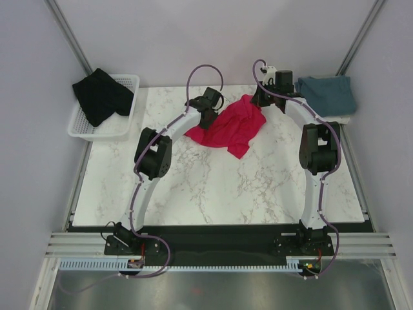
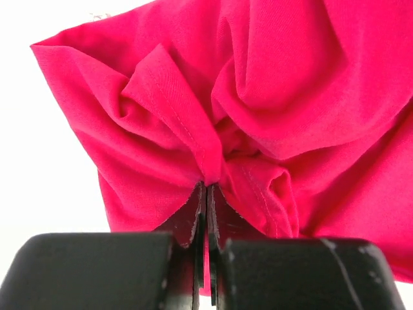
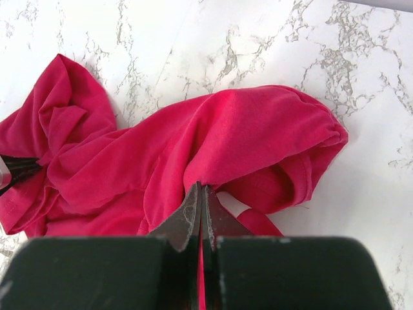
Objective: Fold and stack the t-shirts
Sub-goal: Flatten the tshirt out
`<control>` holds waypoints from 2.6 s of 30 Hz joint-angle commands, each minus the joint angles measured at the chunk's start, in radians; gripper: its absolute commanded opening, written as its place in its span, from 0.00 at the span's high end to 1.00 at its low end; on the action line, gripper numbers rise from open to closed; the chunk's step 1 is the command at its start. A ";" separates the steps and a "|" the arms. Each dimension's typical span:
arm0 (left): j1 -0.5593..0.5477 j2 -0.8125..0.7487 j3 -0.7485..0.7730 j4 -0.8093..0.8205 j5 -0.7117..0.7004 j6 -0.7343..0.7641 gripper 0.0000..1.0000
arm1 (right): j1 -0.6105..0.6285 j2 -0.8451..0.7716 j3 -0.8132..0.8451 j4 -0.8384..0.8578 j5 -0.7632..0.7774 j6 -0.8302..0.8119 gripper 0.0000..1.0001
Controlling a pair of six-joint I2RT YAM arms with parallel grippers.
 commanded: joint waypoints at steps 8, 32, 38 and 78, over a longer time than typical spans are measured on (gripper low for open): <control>0.028 -0.346 -0.005 -0.015 0.066 -0.024 0.98 | -0.012 -0.184 0.009 0.008 0.027 0.015 1.00; 0.084 -1.216 -0.542 -0.180 0.149 0.013 0.98 | -0.069 -1.043 -0.517 -0.301 -0.166 0.218 1.00; 0.114 -1.097 -0.700 -0.212 0.219 -0.065 0.98 | -0.132 -0.925 -0.620 -0.274 -0.194 0.310 1.00; 0.295 -0.589 -0.496 -0.130 0.241 -0.116 0.45 | -0.241 -0.527 -0.563 -0.573 -0.268 -0.112 0.66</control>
